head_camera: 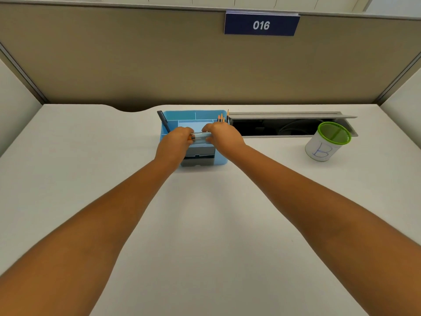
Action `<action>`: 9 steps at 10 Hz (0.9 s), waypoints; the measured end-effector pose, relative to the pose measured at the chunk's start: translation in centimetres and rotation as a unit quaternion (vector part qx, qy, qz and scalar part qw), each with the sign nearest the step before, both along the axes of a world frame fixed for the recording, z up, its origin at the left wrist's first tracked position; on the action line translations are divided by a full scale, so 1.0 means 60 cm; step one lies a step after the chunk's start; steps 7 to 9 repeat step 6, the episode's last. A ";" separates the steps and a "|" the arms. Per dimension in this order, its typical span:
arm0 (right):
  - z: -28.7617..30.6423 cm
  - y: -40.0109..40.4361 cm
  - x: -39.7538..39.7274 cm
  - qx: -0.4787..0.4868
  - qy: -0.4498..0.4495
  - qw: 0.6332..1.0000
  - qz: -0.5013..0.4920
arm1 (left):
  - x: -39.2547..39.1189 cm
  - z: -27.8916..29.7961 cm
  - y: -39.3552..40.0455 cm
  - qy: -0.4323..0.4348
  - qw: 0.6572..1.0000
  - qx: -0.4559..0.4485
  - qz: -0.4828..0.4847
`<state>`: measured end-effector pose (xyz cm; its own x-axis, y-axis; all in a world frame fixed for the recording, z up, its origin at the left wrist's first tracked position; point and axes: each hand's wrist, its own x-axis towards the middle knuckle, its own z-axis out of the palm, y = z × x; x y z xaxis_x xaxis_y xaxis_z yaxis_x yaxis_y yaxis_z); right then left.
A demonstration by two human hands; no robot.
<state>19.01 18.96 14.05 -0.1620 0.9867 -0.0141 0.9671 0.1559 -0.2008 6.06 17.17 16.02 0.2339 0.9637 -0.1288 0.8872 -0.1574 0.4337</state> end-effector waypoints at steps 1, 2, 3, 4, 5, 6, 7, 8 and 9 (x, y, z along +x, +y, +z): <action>-0.002 0.001 0.000 -0.005 -0.001 1.000 -0.007 | 0.003 0.003 0.001 0.010 1.000 -0.012 0.000; -0.001 -0.001 -0.002 -0.008 -0.005 1.000 -0.009 | 0.000 -0.006 0.002 0.005 1.000 -0.004 0.004; -0.001 -0.007 0.001 0.006 0.000 1.000 -0.016 | -0.009 -0.030 0.000 -0.035 0.998 0.060 -0.001; 0.004 -0.020 0.005 0.032 0.032 0.999 -0.027 | -0.017 -0.054 0.001 -0.057 0.988 0.141 -0.030; -0.004 -0.044 0.014 0.064 0.092 0.993 -0.029 | -0.025 -0.078 -0.017 -0.051 0.960 0.265 -0.079; -0.034 -0.099 0.020 0.085 0.179 0.978 -0.068 | -0.027 -0.122 -0.076 -0.075 0.936 0.324 -0.117; -0.034 -0.099 0.020 0.085 0.179 0.978 -0.068 | -0.027 -0.122 -0.076 -0.075 0.936 0.324 -0.117; -0.034 -0.099 0.020 0.085 0.179 0.978 -0.068 | -0.027 -0.122 -0.076 -0.075 0.936 0.324 -0.117; -0.034 -0.099 0.020 0.085 0.179 0.978 -0.068 | -0.027 -0.122 -0.076 -0.075 0.936 0.324 -0.117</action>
